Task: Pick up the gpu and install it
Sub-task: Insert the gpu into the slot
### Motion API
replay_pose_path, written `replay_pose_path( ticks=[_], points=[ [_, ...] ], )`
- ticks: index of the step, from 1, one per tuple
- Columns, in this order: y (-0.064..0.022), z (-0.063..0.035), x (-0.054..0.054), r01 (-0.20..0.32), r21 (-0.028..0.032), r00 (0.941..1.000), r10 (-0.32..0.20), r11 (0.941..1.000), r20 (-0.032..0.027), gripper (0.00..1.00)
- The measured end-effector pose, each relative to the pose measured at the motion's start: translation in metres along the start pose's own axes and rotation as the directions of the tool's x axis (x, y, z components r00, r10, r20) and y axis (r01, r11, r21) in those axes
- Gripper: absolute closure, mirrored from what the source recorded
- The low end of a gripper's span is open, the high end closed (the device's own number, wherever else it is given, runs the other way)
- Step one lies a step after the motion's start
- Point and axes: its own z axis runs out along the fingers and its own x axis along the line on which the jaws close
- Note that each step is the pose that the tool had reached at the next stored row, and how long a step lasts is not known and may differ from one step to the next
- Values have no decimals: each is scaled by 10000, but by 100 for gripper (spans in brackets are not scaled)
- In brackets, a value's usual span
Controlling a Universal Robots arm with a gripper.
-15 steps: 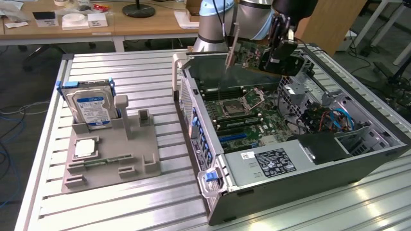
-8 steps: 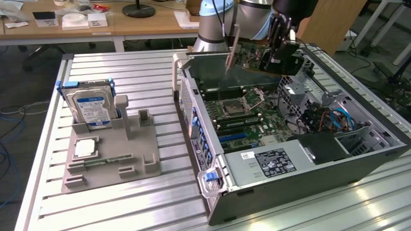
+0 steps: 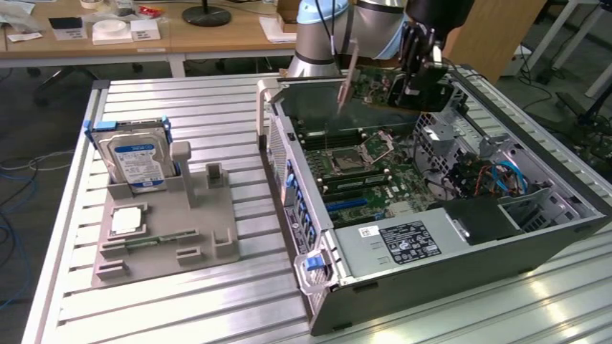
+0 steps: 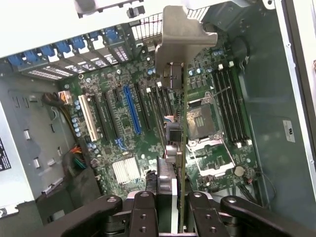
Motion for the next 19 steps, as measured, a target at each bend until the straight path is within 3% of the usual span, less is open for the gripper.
replay_pose_path(
  ticks=[5, 8, 11, 13, 17, 19],
  points=[
    [0, 16, 2, 242, 137, 9997, -243, 9996, 43, 72],
    [-1, 29, 5, 586, 185, 9983, -587, 9981, 63, 72],
    [0, 42, 7, 883, 269, 9960, -886, 9957, 85, 72],
    [-1, 52, 7, 1057, 362, 9943, -1061, 9937, 102, 72],
    [0, 70, 7, 1192, 635, 9926, -1204, 9908, 154, 72],
    [1, 85, 8, 1234, 689, 9919, -1251, 9900, 204, 72]
  ],
)
